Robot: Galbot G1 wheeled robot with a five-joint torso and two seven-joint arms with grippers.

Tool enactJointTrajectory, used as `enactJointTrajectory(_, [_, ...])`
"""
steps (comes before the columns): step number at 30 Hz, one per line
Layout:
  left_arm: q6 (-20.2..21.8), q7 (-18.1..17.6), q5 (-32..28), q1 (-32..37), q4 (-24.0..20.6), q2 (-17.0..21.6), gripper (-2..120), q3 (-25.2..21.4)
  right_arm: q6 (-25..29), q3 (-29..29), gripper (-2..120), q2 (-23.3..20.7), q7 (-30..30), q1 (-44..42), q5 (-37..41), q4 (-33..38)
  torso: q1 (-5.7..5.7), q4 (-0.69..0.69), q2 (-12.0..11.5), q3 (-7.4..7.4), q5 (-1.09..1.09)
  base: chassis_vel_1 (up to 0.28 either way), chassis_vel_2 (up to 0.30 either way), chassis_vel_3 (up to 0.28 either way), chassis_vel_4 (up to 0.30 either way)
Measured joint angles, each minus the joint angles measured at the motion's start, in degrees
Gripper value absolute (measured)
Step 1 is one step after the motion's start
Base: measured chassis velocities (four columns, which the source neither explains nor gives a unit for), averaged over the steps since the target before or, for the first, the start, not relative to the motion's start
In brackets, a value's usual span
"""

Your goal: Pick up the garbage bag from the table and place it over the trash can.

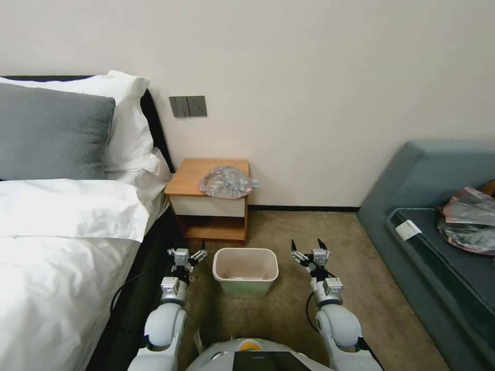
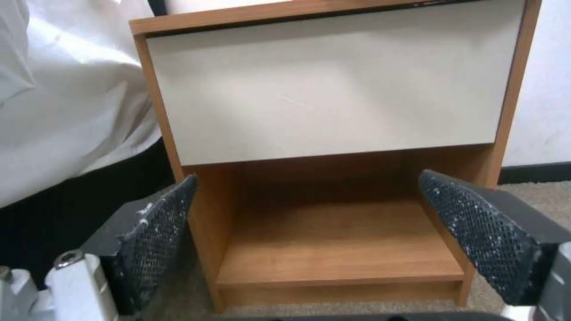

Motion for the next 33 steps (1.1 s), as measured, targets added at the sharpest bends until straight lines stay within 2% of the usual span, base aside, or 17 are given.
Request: enactJointTrajectory(33, [0.0, 0.0, 0.0, 0.0, 0.0, 0.0, 96, 0.0, 0.0, 0.0, 100, 0.0, 0.0, 0.0, 0.0, 0.0, 0.00, 0.00, 0.0, 0.00, 0.00, 0.000, 0.000, 0.000, 0.000])
